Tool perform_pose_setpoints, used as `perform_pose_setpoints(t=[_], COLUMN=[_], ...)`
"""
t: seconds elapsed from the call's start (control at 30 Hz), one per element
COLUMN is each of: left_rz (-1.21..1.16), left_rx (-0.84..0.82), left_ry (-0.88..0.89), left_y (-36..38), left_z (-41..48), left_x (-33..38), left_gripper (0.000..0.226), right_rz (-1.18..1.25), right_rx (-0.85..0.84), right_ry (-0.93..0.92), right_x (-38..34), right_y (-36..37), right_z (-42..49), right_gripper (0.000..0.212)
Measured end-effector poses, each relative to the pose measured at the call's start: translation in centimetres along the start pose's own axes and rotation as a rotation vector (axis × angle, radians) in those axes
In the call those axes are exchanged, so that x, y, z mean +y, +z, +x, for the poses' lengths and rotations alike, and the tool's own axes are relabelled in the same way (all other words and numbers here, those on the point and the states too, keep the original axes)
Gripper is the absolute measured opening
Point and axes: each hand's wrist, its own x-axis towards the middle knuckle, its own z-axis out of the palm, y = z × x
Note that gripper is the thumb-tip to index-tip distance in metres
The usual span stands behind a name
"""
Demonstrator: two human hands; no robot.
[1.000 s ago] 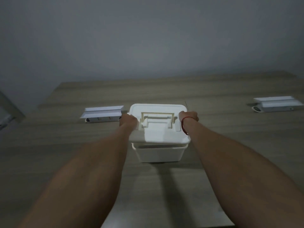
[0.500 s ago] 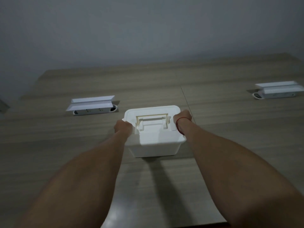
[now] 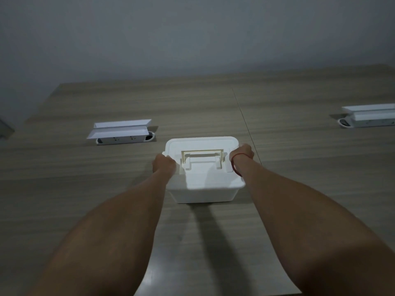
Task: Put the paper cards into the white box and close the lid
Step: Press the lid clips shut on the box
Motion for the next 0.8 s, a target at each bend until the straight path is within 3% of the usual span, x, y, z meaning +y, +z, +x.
perform_pose_setpoints(t=[0.33, 0.7, 0.8], left_rz=[-0.026, -0.199, -0.212], left_rx=[-0.027, -0.190, -0.111], left_ry=[-0.030, -0.126, -0.146], left_y=[0.2, -0.4, -0.1], left_z=[0.3, 0.9, 1.2], left_x=[-0.8, -2.3, -2.8], left_gripper=[0.051, 0.074, 0.082], right_rz=[0.052, 0.039, 0.107], right_rx=[-0.006, -0.100, -0.186], right_ry=[0.056, 0.181, 0.223], right_x=[1.0, 2.4, 2.2], right_y=[0.4, -0.2, -1.1], right_z=[-0.9, -0.5, -0.9], right_gripper=[0.037, 0.063, 0.075])
